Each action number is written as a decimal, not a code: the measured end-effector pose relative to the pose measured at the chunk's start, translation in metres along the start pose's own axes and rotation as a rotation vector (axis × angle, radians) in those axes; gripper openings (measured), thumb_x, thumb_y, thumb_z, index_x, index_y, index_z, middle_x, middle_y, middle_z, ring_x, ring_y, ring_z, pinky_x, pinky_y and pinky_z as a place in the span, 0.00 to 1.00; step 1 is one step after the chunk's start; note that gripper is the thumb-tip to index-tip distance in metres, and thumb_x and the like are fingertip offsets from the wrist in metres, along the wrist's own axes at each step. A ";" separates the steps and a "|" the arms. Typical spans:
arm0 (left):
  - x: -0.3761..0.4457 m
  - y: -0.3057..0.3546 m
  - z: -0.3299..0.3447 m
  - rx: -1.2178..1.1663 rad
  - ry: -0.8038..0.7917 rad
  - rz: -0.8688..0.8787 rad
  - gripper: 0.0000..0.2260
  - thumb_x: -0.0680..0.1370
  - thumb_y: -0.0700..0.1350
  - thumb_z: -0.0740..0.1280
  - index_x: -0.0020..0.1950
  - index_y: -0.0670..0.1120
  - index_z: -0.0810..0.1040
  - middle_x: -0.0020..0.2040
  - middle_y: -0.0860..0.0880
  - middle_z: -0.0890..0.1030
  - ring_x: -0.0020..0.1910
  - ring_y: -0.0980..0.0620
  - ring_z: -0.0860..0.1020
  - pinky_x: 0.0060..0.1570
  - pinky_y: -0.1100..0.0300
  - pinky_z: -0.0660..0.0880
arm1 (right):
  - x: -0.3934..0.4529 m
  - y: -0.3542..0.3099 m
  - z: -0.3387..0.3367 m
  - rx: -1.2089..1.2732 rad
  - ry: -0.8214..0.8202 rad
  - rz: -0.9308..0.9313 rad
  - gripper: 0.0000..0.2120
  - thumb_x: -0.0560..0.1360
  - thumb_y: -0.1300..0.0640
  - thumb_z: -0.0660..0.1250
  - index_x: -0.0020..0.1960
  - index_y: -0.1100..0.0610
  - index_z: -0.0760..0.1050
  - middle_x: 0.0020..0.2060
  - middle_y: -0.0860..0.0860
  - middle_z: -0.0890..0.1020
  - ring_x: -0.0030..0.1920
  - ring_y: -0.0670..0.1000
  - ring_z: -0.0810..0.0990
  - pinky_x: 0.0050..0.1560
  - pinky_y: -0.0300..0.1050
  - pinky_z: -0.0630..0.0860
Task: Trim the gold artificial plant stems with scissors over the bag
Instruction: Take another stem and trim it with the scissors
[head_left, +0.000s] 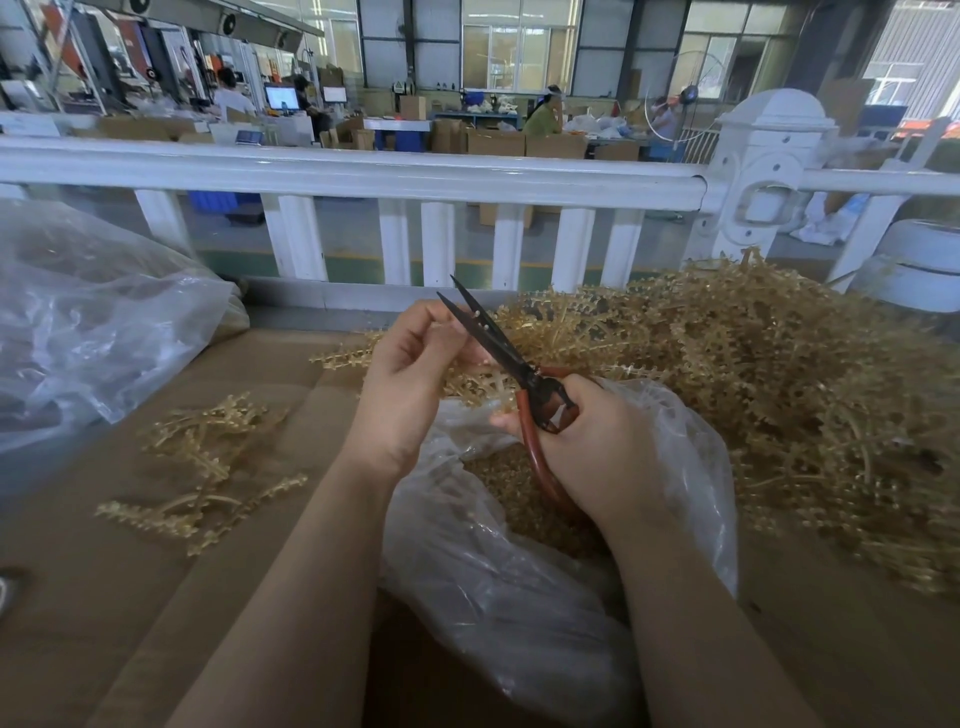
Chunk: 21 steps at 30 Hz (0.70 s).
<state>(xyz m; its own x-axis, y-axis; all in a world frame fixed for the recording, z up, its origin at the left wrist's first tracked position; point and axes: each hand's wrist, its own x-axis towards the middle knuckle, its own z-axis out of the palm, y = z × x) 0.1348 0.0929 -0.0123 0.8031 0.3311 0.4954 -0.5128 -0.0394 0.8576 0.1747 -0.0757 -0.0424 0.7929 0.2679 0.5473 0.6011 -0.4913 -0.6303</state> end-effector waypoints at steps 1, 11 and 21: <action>0.000 0.000 0.000 0.009 0.004 0.004 0.06 0.82 0.35 0.61 0.53 0.34 0.76 0.44 0.40 0.81 0.42 0.49 0.79 0.47 0.59 0.76 | 0.000 0.000 0.000 0.003 -0.001 -0.005 0.19 0.63 0.29 0.70 0.38 0.43 0.74 0.30 0.38 0.76 0.34 0.37 0.76 0.35 0.31 0.73; -0.001 0.003 -0.001 0.043 -0.014 0.036 0.05 0.81 0.33 0.62 0.53 0.36 0.78 0.38 0.52 0.83 0.39 0.56 0.80 0.46 0.64 0.76 | 0.002 0.003 -0.001 0.015 -0.045 0.038 0.28 0.61 0.25 0.67 0.42 0.49 0.79 0.34 0.38 0.79 0.37 0.38 0.78 0.37 0.31 0.75; -0.003 0.004 0.001 0.046 -0.077 0.029 0.06 0.82 0.34 0.62 0.53 0.39 0.79 0.43 0.53 0.85 0.43 0.57 0.81 0.48 0.65 0.77 | 0.003 0.006 0.003 -0.059 -0.020 0.021 0.19 0.72 0.39 0.76 0.40 0.54 0.77 0.33 0.44 0.80 0.35 0.44 0.78 0.38 0.42 0.78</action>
<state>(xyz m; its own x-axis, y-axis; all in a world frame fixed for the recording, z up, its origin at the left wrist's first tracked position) 0.1309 0.0908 -0.0099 0.8097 0.2557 0.5282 -0.5234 -0.0922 0.8471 0.1815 -0.0758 -0.0461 0.8074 0.2734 0.5229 0.5779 -0.5450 -0.6074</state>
